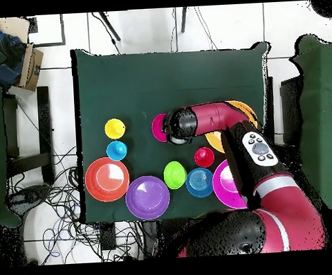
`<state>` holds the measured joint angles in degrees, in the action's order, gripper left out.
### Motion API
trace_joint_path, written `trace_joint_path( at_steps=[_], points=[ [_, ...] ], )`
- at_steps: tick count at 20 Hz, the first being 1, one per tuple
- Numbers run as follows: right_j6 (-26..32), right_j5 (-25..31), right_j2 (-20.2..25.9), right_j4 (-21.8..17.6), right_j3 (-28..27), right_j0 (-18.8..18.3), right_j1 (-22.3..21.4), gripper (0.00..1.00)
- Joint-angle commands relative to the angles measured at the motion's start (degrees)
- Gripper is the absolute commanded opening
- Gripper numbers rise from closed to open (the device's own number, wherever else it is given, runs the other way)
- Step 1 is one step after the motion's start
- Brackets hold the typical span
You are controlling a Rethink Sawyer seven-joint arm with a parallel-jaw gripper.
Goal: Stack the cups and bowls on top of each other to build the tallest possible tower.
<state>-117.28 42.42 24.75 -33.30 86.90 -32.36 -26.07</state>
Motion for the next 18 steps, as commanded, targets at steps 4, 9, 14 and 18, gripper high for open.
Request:
trace_joint_path(
  at_steps=[4,9,14,18],
  points=[
    [11.71,-1.69,2.13,-4.54,-0.87,-1.10,-0.05,0.00],
    [11.45,-1.61,2.11,-4.69,-1.13,-0.87,0.07,0.00],
    [11.26,-1.60,2.02,-4.82,-1.44,-0.68,0.29,0.00],
    [11.10,-1.33,1.95,-4.82,-1.65,-0.33,0.12,0.00]
  ],
)
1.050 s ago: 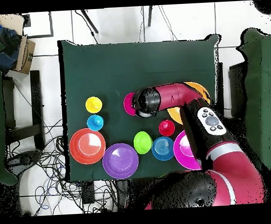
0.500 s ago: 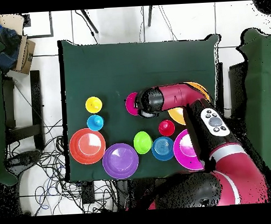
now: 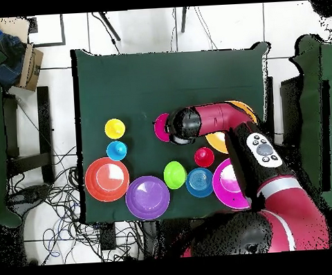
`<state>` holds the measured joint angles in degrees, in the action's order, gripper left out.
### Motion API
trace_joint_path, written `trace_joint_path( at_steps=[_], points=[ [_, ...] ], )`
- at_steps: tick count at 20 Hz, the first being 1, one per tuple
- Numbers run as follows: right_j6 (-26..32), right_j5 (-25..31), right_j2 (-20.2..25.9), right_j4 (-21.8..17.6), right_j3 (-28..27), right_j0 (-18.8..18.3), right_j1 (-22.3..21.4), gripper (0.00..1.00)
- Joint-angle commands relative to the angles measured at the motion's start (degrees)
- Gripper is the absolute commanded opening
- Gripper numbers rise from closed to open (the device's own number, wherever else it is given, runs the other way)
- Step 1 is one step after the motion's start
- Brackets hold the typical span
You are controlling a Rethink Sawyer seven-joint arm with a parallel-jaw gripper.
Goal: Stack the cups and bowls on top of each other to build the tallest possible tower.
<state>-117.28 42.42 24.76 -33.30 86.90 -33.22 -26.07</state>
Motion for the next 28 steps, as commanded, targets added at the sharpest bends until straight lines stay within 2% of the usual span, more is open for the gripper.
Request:
trace_joint_path(
  at_steps=[1,28],
  points=[
    [10.99,-1.34,1.92,-4.80,-1.69,0.59,0.24,0.00],
    [11.28,-1.84,2.20,-4.75,-1.20,0.08,0.07,0.00]
  ],
)
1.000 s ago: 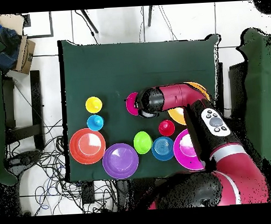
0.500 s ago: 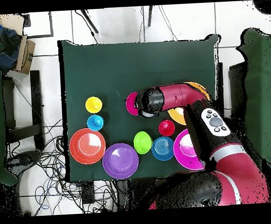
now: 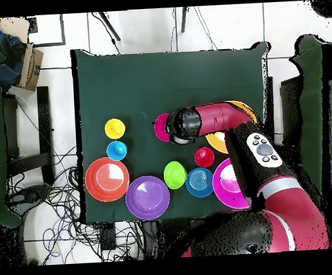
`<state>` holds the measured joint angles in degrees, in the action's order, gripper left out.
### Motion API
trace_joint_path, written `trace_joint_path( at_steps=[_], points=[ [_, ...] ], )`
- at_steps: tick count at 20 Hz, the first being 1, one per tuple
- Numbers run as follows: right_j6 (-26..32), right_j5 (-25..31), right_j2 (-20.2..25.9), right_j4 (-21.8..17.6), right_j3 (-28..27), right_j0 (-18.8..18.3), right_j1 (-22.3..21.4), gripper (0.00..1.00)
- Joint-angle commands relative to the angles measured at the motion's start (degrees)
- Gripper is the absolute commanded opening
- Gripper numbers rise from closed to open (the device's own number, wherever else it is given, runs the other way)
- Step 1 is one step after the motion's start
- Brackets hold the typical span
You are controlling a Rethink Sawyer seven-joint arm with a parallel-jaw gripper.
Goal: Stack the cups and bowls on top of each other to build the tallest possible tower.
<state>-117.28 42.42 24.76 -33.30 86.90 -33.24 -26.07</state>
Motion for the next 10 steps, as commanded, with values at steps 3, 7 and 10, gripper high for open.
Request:
trace_joint_path(
  at_steps=[3,7,10],
  points=[
    [11.05,-2.06,2.03,-4.96,-1.51,0.30,0.39,0.00],
    [11.05,-2.23,1.93,-5.17,-1.80,0.33,0.76,0.00],
    [11.08,-2.24,1.95,-5.15,-1.85,0.29,0.81,0.00]
  ],
)
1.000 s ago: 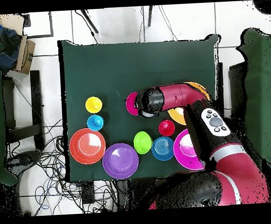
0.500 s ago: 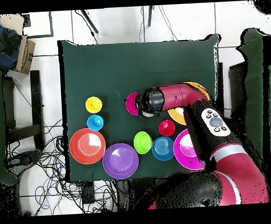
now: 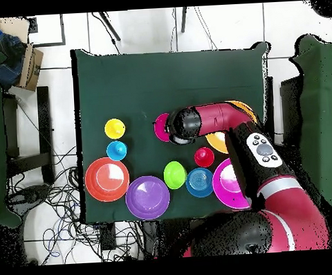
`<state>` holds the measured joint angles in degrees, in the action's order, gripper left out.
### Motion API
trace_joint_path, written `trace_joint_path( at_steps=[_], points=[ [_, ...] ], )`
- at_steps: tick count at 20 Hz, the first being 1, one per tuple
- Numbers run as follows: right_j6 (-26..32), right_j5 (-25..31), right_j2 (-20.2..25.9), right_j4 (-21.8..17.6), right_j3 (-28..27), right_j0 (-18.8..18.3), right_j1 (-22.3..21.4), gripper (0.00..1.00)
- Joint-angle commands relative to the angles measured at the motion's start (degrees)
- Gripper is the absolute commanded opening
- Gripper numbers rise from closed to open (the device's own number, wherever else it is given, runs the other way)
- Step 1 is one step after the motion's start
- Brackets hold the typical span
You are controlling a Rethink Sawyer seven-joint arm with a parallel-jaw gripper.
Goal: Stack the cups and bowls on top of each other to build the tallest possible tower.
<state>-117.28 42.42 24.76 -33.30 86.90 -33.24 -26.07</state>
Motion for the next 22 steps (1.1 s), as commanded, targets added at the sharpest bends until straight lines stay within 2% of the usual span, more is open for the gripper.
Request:
trace_joint_path(
  at_steps=[1,7,22],
  points=[
    [11.05,-2.23,1.92,-5.16,-1.87,0.32,0.83,0.00],
    [10.99,-2.19,1.86,-5.20,-1.96,0.39,0.85,0.00],
    [11.81,2.90,2.13,-3.56,-3.54,1.80,-1.62,0.00]
  ],
)
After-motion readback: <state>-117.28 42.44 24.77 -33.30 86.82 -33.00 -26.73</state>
